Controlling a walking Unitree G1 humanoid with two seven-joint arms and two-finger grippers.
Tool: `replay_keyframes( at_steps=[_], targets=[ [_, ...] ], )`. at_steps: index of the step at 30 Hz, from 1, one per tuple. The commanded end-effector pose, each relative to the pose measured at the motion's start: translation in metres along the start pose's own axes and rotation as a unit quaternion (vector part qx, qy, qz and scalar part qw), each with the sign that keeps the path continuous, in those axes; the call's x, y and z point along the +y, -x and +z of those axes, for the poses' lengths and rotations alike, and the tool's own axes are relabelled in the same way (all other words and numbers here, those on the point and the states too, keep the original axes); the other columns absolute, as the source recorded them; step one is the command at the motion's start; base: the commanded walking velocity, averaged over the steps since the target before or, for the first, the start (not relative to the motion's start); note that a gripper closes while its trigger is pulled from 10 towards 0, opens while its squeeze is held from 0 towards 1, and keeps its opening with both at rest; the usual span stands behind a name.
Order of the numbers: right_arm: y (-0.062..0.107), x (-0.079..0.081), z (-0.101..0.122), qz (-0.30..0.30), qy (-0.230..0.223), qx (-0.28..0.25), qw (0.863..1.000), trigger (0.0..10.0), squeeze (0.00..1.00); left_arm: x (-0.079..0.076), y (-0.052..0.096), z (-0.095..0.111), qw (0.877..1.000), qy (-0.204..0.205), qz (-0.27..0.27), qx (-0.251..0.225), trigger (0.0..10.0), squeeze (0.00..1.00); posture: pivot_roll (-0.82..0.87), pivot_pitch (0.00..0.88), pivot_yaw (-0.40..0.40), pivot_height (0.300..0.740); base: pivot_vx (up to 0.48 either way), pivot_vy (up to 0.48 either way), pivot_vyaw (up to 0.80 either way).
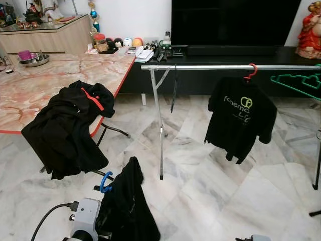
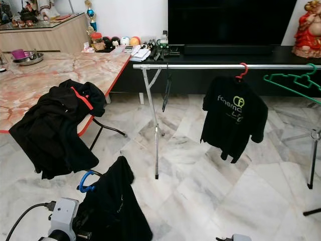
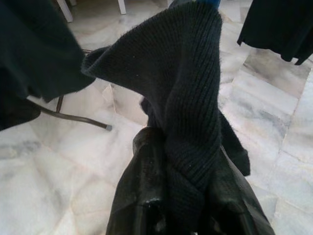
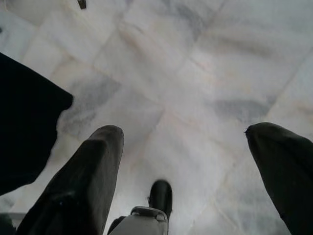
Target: Hang hanger
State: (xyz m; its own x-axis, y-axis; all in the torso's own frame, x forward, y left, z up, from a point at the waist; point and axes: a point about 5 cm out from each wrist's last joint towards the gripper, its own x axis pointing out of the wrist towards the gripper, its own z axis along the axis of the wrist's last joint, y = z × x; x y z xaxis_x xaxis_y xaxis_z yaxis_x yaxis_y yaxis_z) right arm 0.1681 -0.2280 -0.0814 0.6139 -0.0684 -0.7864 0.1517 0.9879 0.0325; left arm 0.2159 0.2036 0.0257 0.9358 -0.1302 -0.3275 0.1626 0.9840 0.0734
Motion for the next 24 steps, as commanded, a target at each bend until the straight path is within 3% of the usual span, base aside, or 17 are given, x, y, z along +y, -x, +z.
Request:
replay_keyframes(
  at_steps=[1,24],
  targets=[
    [0.002,-0.003,-0.007,0.002,0.017,0.013,1.0,10.0,0.0,-0.006,-0.006,0.013,1.0,0.0,-0.008,-0.025,10.0,0.0,0.06,0.0,0.015,0.74,0.349,0.0,0.0],
    [0.003,-0.001,-0.011,0.011,0.046,0.024,0.999,10.0,0.0,-0.022,-0.002,0.007,0.999,0.013,-0.029,-0.007,10.0,0.0,0.04,0.0,0.023,0.74,0.348,0.0,0.0]
  ],
)
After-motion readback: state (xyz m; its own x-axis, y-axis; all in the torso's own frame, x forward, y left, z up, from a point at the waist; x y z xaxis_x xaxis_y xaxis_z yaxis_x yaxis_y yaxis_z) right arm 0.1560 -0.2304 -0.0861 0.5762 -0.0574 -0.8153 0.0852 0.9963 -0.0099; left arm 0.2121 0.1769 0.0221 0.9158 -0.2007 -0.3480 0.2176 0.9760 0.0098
